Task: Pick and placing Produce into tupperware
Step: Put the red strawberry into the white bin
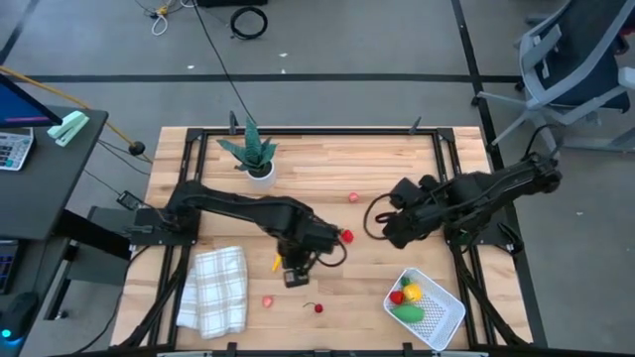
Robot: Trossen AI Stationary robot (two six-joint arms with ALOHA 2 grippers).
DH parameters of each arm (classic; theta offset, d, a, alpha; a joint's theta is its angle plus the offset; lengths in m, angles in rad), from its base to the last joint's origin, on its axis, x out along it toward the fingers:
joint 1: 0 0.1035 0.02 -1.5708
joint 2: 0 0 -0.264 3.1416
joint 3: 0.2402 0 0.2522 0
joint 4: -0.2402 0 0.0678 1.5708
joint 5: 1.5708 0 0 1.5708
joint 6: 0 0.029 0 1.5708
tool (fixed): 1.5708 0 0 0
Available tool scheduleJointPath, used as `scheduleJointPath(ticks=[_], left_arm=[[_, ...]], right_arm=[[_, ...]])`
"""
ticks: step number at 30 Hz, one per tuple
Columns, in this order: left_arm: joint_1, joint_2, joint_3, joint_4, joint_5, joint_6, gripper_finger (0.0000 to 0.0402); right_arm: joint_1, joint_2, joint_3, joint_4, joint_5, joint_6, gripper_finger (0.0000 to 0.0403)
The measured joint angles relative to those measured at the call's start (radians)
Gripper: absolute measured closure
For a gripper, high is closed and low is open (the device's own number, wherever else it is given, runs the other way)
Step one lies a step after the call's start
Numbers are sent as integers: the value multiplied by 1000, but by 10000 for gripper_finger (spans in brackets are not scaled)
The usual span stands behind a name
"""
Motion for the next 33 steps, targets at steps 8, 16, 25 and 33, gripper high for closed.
scheduleJointPath(ticks=[8,16,25,33], left_arm=[[-15,-46,-8,-33,-103,40,322],[-7,-68,-10,-33,-135,46,306],[20,-327,-9,-33,-155,-17,328],[28,-582,-9,-34,-260,-151,327]], right_arm=[[-46,169,0,167,-42,-57,176],[-109,351,0,250,-146,-56,174],[-149,413,0,293,-161,-66,174],[-183,416,0,365,-166,-134,174]])
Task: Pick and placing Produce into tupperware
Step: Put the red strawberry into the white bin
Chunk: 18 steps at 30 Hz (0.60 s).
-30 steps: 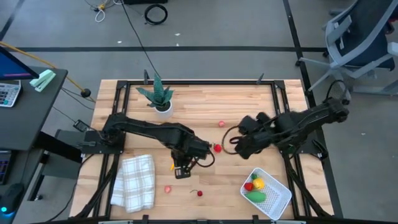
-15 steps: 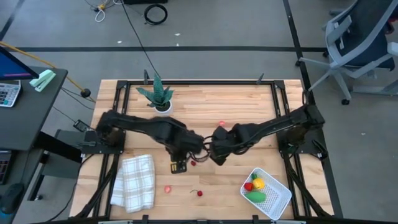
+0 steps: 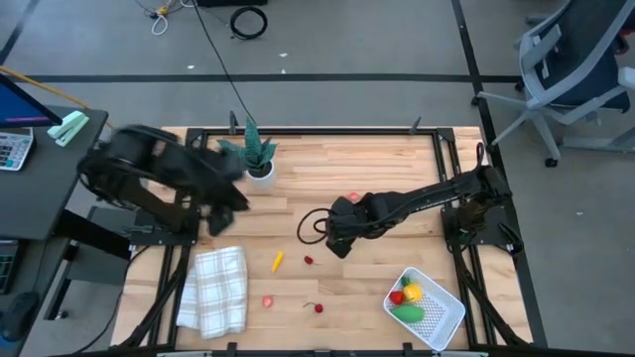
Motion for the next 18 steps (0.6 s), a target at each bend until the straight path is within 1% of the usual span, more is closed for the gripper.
scheduleJointPath(ticks=[3,6,8,11,14,18], left_arm=[[0,-67,-8,2,-59,-48,314],[0,-138,-85,2,-104,-68,298],[0,-196,-172,1,-119,-77,286],[0,-276,-335,0,-146,-87,272],[0,-345,-493,0,-156,-167,261],[0,-414,-660,-1,-156,-248,255]], right_arm=[[-17,14,0,5,-27,-1,174],[-30,43,0,15,-60,-1,174],[-30,67,0,14,-61,-2,174],[-29,101,0,16,-65,-2,174],[-29,122,0,18,-66,0,174],[-32,126,0,24,-79,7,174]])
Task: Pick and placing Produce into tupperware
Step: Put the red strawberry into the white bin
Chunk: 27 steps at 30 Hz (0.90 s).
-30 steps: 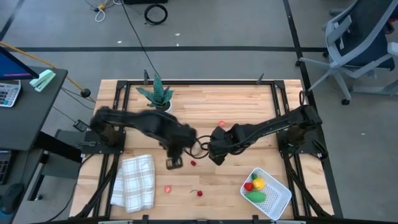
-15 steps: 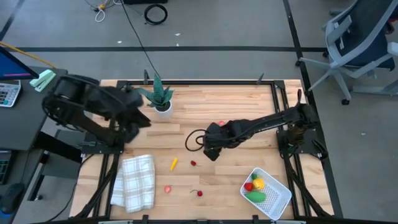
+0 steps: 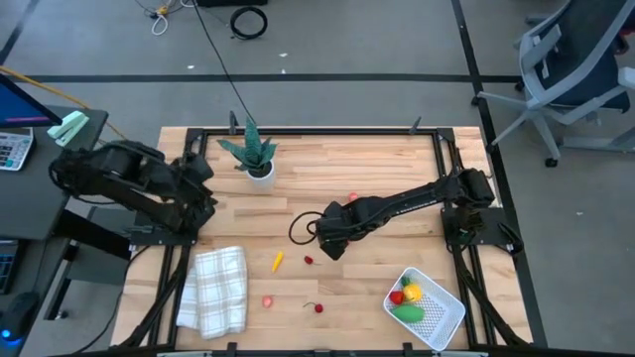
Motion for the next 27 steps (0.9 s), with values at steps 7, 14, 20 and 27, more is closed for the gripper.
scheduleJointPath(ticks=[7,14,20,27], left_arm=[[0,-52,-159,1,0,-142,265],[-1,-51,-169,13,0,-144,273],[-1,-51,-169,15,0,-143,270],[-1,-51,-169,17,1,-143,275]], right_arm=[[-10,60,0,24,-11,-1,174],[-39,114,0,39,-6,-1,176],[-52,124,0,54,5,-5,189],[-57,124,0,63,3,-9,221]])
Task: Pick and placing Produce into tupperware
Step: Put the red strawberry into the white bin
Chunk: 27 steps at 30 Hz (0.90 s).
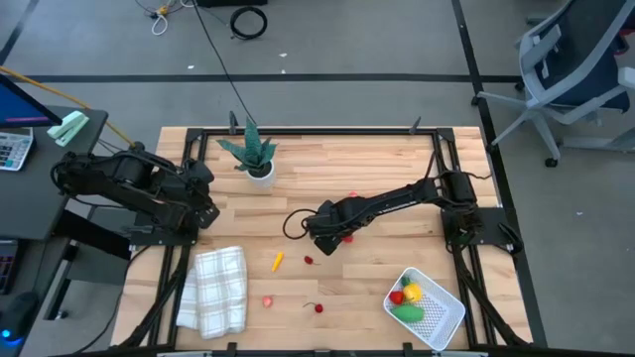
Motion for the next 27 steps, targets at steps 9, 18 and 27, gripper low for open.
scheduleJointPath(ticks=[9,18,27], left_arm=[[0,0,0,19,0,0,278],[0,1,0,26,0,0,285],[0,1,0,27,0,0,286]], right_arm=[[-3,50,-26,13,-39,-1,280],[-6,31,-34,33,-14,-1,294],[-4,32,-34,32,-92,30,346]])
